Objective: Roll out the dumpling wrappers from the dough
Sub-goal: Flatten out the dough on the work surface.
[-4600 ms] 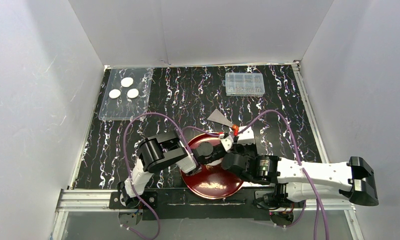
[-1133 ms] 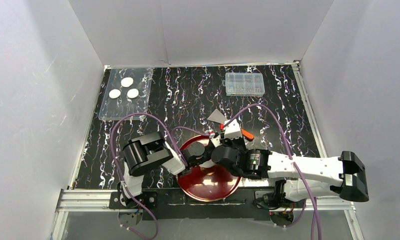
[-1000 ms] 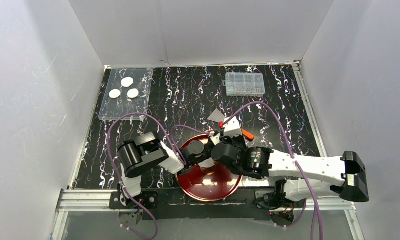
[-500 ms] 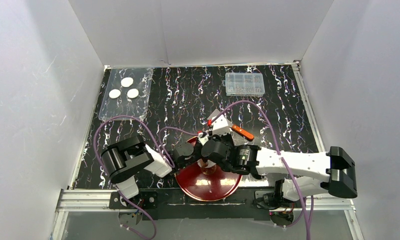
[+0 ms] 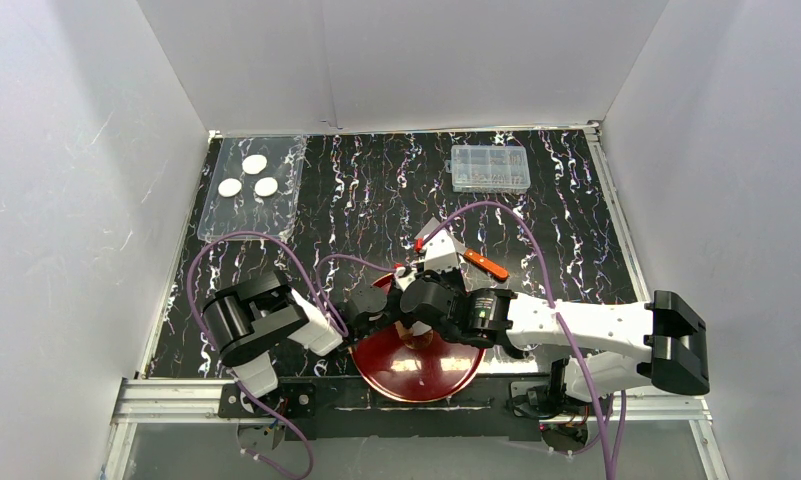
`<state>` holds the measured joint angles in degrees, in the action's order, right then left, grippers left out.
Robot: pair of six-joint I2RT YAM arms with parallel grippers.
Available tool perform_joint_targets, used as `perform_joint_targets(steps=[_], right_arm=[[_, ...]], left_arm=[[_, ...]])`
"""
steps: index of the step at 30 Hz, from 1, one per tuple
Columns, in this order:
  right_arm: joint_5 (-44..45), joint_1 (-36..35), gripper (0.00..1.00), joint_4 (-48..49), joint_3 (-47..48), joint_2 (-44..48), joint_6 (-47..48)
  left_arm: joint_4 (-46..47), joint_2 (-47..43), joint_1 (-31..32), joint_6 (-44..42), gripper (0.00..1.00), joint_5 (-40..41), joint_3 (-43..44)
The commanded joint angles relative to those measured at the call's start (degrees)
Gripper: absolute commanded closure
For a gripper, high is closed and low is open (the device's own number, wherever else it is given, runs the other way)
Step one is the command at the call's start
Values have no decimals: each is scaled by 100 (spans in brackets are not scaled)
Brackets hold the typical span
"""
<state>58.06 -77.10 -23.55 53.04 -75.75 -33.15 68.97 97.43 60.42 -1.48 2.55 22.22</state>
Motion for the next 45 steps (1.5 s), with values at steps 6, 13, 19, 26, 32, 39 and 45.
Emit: perform_joint_targets(steps=[6, 13, 19, 26, 32, 39, 45], right_arm=[[-1495, -560, 99, 872, 281, -252, 948], [-1341, -561, 99, 345, 166, 172, 733], [-1221, -560, 99, 637, -232, 276, 735], [-1387, -560, 99, 711, -455, 217, 504], [-1583, -629, 99, 766, -601, 128, 141], [-1764, -666, 99, 1103, -499, -160, 183], [-1799, -666, 99, 994, -357, -288, 199]], left_arm=[[-825, 66, 233, -1370, 100, -249, 1122], [-805, 579, 291, -886, 100, -798, 1891], [-664, 950, 391, -867, 100, -690, 2092], [-797, 1228, 391, -764, 100, -650, 2152], [-1057, 1214, 390, -627, 100, -346, 1954], [-1232, 989, 360, -335, 100, 207, 1560], [-948, 715, 343, -320, 100, 247, 1049]])
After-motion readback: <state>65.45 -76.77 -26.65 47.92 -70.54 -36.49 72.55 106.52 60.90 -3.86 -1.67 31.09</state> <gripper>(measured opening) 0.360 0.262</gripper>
